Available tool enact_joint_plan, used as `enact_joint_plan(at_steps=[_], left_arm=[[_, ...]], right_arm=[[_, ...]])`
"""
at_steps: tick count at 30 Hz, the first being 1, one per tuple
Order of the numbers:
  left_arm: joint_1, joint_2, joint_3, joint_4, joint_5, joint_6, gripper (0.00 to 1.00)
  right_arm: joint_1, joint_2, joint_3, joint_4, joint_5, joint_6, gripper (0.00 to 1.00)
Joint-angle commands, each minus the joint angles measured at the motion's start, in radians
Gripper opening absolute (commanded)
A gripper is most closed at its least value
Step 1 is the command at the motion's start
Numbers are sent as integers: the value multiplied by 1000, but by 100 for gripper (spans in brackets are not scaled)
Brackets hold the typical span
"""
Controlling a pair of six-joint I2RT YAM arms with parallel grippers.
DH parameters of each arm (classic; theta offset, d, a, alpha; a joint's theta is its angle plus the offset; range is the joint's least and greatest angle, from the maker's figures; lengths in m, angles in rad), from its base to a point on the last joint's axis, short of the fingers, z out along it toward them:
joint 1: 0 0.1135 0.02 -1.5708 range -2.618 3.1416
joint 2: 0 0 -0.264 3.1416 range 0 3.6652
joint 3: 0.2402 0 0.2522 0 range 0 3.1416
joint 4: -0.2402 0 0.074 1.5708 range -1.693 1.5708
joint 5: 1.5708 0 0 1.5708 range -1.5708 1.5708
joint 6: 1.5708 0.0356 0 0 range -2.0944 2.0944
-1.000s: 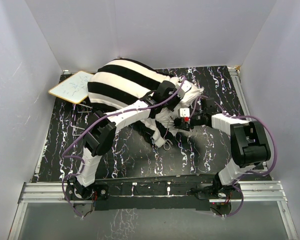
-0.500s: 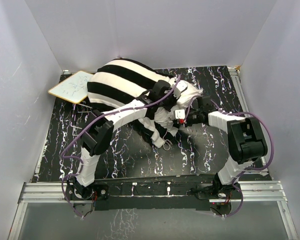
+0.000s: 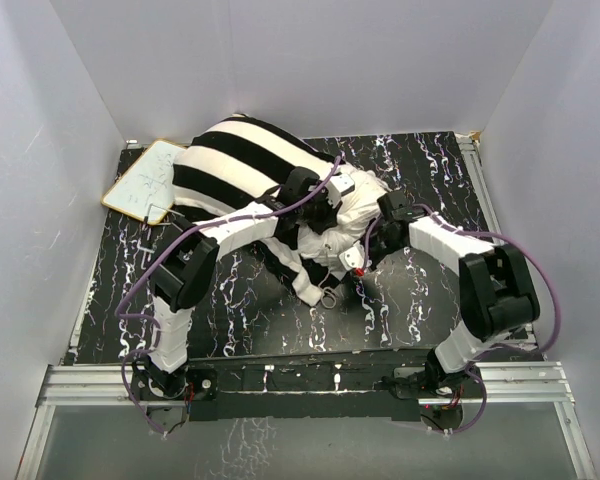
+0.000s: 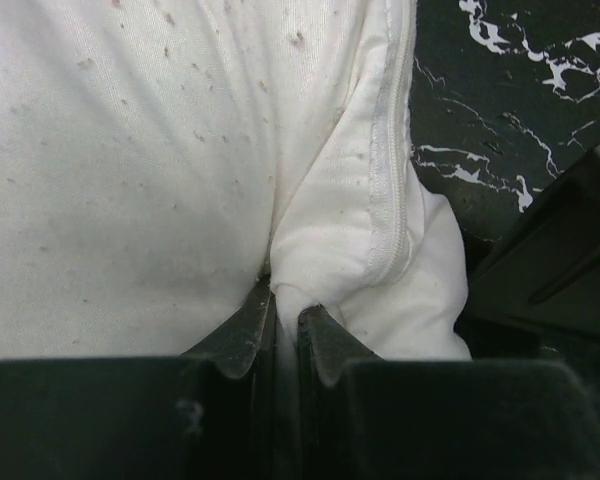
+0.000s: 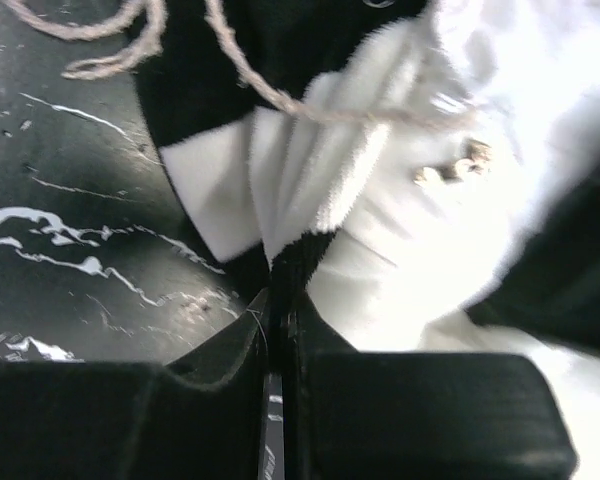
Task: Put the pillow into the pillowcase
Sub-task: Stuff the pillow into the pillowcase.
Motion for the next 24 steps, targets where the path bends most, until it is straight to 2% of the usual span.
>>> enact_joint_plan(at_steps=[1,4,7,10,12,13,14,15,16,17,19,24], left_arm=[[65,6,-111,-251,-38,49,0],[68,19,-156,-268,-12,62,0],[74,38,-161,-257,19,70,0],[80,70,-120,-291,81,84,0],[86,63,-111,-292,104,83,0],[89,53,-114,-281,112,79,0],[91,39,-119,-270,120,78,0],[91,27,-123,-259,125,78,0],[91,17,-125,-252,127,75,0],[91,11,-127,-245,130,72,0],[91,0,-124,-245,139,71,0],[91,-15,-127,-246,152,67,0]], right_arm=[[-9,-171,44,-119,-11,16,8],[-9,-185,151,-197,-50,29,8],[-8,-193,201,-207,-94,56,8],[-9,-188,201,-185,-122,99,8],[-8,-173,161,-223,-153,66,8],[-6,-165,134,-244,-180,37,13],[-7,-155,98,-258,-199,-14,23],[-6,-148,60,-245,-214,-53,47],[-7,-147,14,-173,-226,-32,61],[-2,-146,-22,-78,-233,34,67],[9,-127,-54,61,-225,128,72],[39,-4,27,67,-207,180,60]])
